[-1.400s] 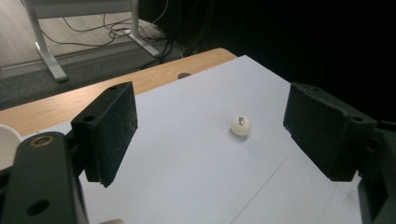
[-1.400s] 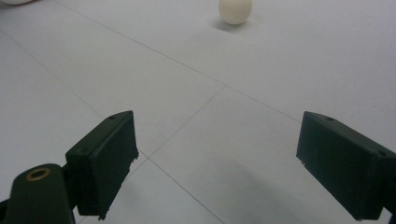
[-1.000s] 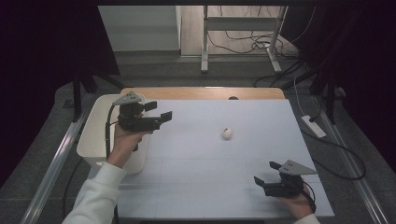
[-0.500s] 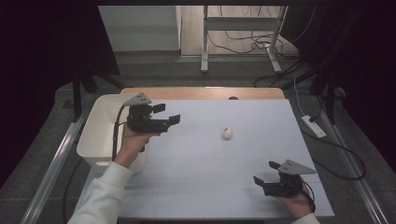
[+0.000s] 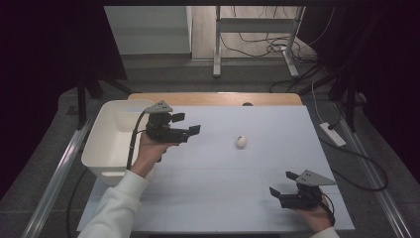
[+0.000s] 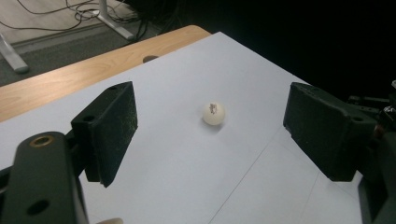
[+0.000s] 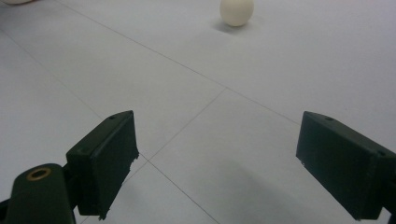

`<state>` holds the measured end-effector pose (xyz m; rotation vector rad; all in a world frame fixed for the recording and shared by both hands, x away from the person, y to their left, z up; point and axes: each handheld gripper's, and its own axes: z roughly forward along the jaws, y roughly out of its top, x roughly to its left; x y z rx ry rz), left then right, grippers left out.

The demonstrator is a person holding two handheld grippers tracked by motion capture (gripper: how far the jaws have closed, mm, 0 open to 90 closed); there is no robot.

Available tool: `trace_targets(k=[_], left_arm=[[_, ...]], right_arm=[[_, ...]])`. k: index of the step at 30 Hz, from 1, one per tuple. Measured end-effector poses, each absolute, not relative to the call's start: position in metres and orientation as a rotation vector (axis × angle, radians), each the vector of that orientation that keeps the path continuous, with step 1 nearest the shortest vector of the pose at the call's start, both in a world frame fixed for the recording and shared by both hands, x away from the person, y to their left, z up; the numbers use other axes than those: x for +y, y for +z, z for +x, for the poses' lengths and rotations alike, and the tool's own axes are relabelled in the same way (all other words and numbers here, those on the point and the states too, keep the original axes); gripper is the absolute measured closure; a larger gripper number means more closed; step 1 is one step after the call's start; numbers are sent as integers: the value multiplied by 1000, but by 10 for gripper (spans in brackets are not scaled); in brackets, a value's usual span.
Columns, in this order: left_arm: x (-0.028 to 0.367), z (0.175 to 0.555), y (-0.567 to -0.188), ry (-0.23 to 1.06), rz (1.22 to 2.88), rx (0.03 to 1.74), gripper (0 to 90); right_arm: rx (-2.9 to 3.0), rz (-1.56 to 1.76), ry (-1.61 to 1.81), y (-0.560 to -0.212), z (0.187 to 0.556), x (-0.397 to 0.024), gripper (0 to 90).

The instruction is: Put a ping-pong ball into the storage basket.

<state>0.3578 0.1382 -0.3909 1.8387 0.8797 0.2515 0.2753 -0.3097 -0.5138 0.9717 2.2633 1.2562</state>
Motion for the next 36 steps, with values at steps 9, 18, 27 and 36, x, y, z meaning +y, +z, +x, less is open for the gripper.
trace_targets(k=[9, 18, 27, 36], left_arm=[[127, 363, -397, 234, 1867, 872, 186], [114, 366, -405, 223, 1905, 873, 187], [105, 370, -414, 209, 1926, 874, 187], [97, 376, -422, 200, 1943, 886, 188]], right_arm=[[2265, 971, 1250, -514, 275, -309, 123], [2265, 971, 1251, -514, 276, -309, 123], [2264, 971, 1255, -514, 275, -310, 123], [2266, 971, 1256, -514, 276, -310, 123]])
